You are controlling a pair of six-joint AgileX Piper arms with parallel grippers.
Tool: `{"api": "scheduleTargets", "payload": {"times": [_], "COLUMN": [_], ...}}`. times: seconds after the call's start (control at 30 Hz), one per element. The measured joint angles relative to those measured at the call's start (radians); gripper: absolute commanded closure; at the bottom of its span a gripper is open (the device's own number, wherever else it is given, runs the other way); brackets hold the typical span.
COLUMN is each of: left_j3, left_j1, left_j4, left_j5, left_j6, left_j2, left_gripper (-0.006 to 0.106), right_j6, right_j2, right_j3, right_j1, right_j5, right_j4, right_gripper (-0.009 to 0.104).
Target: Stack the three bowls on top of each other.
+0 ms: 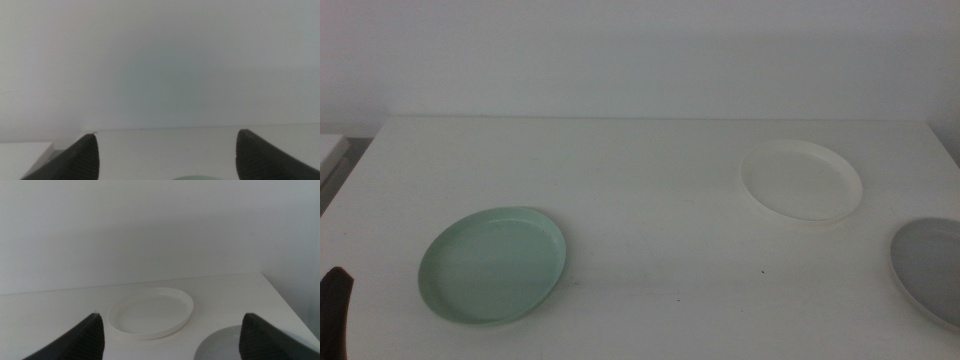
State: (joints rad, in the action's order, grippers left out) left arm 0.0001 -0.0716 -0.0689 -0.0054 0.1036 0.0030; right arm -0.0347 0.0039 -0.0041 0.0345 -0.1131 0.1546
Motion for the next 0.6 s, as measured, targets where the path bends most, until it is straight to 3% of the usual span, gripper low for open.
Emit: {"api": "scheduleTargets", "payload": {"times": [0.6], "left_j3": [0.000], "left_j1": [0.000], "left_j4": [-0.002], "left_j5": [0.000], "left_j6": [-0.002], "left_j2": [0.000], "left_gripper": [0.007], "right_j6": [0.035], "right_j2": [0.008], "right_j3": [-0.019], "right_j1": [0.000], "right_j5": [-0.009], "right_j4": [-0.020], "right_gripper": [0.004]}}
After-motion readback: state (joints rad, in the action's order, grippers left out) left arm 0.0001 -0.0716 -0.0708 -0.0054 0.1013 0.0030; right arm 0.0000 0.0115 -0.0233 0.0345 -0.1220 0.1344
